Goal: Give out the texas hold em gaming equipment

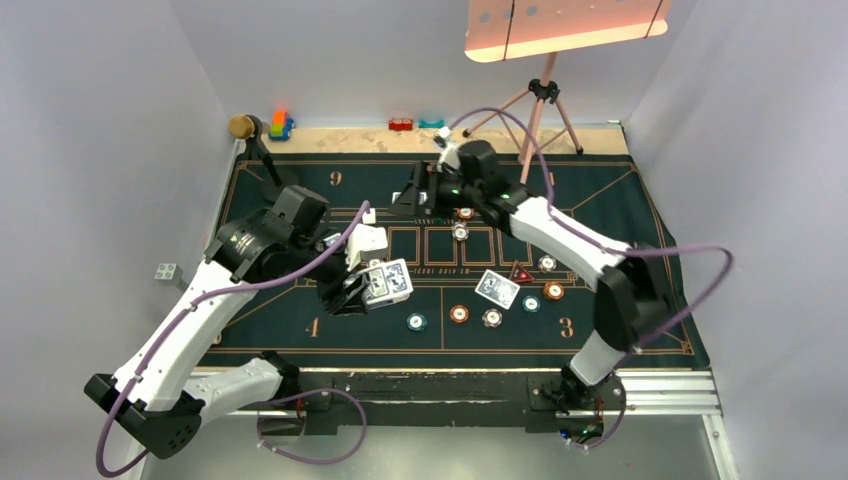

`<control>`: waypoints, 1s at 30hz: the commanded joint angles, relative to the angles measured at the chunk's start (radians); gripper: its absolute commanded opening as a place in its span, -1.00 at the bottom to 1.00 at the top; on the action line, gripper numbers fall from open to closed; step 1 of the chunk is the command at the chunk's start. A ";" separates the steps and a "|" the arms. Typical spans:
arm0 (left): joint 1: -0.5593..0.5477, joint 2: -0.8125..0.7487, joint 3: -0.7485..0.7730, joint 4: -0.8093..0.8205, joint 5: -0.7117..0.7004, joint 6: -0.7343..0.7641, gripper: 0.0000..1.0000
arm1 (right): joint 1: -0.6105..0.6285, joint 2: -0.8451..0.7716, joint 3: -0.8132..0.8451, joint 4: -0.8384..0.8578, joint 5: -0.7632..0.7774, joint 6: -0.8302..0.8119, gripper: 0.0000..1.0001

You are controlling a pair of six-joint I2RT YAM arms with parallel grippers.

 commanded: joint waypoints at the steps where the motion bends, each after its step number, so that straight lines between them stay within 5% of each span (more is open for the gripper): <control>1: 0.006 0.006 0.006 0.044 0.023 -0.012 -1.00 | -0.030 -0.265 -0.184 0.070 -0.048 0.001 0.83; 13: 0.005 0.034 -0.001 0.086 0.022 -0.028 -1.00 | -0.014 -0.509 -0.455 0.249 -0.176 0.170 0.90; 30: 0.006 0.050 -0.005 0.132 0.000 -0.045 -1.00 | 0.137 -0.442 -0.473 0.280 -0.145 0.208 0.96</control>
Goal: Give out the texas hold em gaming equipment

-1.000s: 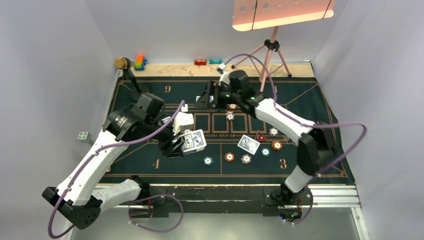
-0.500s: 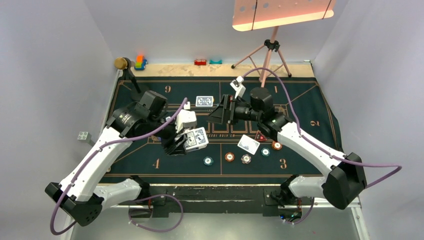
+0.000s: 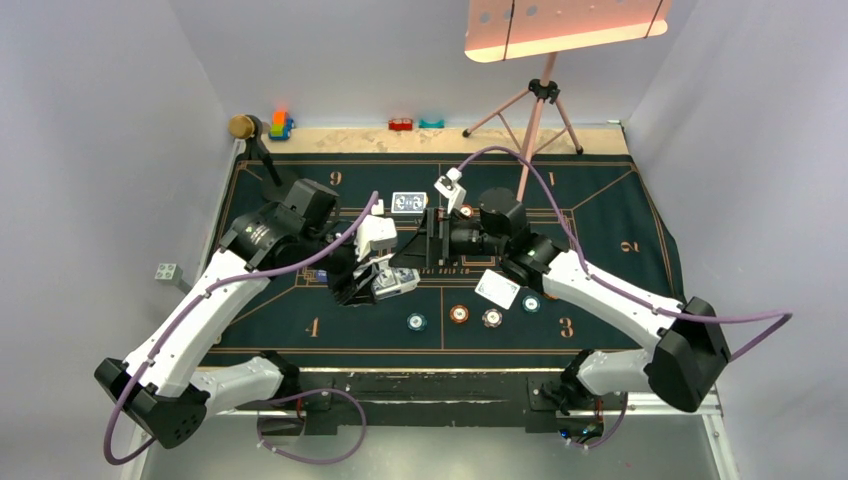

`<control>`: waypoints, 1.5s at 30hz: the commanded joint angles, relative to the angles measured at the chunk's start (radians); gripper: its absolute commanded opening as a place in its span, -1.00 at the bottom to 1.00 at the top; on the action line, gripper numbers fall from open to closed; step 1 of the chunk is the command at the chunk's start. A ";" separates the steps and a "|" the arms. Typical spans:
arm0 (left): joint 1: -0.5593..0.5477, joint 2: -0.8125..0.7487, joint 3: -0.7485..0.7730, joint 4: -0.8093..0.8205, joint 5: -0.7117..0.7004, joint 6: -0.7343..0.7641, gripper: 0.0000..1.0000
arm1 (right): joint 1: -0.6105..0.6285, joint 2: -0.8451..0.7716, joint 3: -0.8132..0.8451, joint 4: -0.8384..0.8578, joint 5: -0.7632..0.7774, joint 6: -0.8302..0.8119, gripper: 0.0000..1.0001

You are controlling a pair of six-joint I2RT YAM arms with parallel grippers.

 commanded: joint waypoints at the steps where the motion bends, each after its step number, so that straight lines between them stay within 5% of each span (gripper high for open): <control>1: 0.006 -0.010 0.008 0.042 0.012 -0.018 -1.00 | 0.021 0.037 -0.016 0.078 -0.013 0.040 0.96; 13: 0.005 -0.019 0.011 0.041 0.015 -0.022 -1.00 | 0.019 0.036 -0.033 0.043 -0.041 0.033 0.24; 45: 0.008 -0.035 0.023 0.026 0.023 -0.022 -1.00 | -0.119 -0.086 -0.092 -0.058 -0.075 -0.017 0.12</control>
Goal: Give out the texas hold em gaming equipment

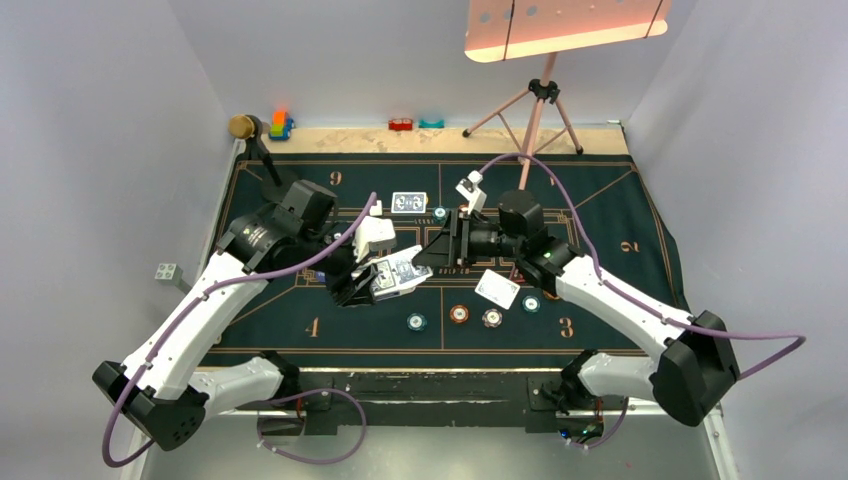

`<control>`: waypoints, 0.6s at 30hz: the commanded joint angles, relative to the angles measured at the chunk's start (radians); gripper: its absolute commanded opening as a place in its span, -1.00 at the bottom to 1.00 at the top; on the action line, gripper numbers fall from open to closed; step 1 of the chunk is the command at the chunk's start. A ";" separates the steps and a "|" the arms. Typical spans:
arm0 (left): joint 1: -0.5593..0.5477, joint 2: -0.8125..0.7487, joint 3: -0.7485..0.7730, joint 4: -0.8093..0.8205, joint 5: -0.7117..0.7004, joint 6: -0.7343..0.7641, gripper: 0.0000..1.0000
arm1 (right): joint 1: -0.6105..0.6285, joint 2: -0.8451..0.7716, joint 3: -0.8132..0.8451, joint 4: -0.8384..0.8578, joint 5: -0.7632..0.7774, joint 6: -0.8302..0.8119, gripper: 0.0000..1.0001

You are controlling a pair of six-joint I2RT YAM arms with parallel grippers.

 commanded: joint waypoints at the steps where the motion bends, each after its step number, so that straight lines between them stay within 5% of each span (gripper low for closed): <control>1: 0.006 -0.022 0.025 0.031 0.035 -0.015 -1.00 | -0.026 -0.039 -0.004 -0.037 -0.018 -0.038 0.11; 5: 0.007 -0.022 0.021 0.030 0.034 -0.015 -1.00 | -0.036 -0.051 0.007 -0.055 -0.011 -0.044 0.14; 12: 0.007 -0.021 0.020 0.035 0.034 -0.015 -1.00 | -0.019 -0.044 0.030 0.007 -0.003 0.002 0.65; 18: 0.008 -0.015 0.021 0.036 0.037 -0.018 -1.00 | 0.055 0.023 0.072 0.042 0.010 0.020 0.68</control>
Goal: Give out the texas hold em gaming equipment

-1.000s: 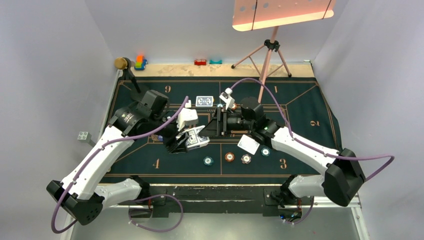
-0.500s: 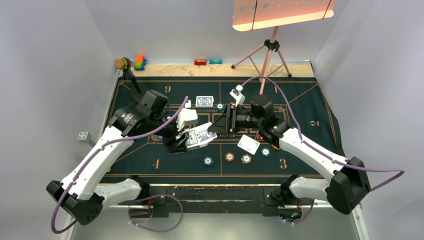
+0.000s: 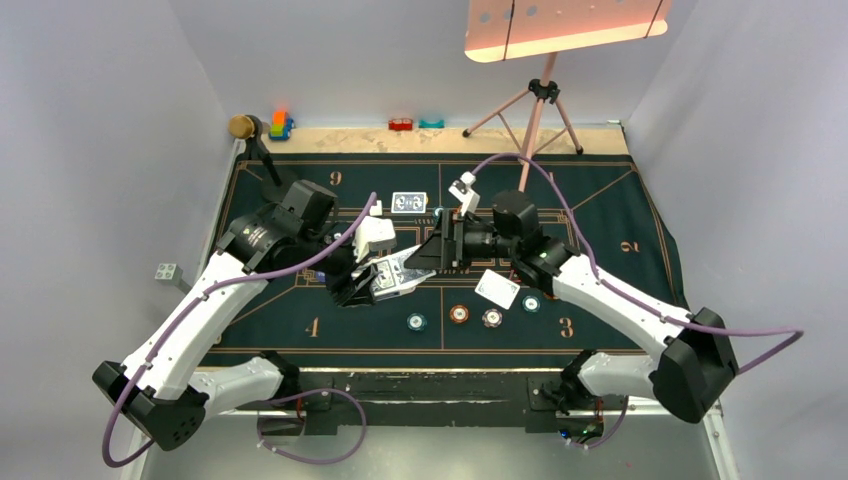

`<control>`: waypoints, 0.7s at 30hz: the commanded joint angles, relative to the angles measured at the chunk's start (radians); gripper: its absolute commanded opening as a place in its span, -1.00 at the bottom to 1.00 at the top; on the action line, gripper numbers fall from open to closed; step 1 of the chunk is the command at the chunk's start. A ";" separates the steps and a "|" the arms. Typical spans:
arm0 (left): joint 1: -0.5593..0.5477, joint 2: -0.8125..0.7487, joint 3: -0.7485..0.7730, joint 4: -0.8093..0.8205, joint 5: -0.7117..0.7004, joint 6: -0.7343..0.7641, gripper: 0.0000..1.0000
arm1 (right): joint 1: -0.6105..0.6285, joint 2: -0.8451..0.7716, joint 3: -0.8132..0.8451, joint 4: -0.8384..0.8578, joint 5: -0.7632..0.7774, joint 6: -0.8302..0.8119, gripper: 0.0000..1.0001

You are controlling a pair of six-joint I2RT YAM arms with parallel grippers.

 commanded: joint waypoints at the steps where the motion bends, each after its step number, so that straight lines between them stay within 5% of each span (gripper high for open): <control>1: 0.007 -0.016 0.022 0.035 0.035 -0.018 -1.00 | 0.046 0.043 0.055 0.079 0.004 0.026 0.65; 21: 0.007 -0.018 0.037 0.025 0.046 -0.021 -1.00 | -0.033 -0.031 -0.012 0.043 -0.013 0.015 0.12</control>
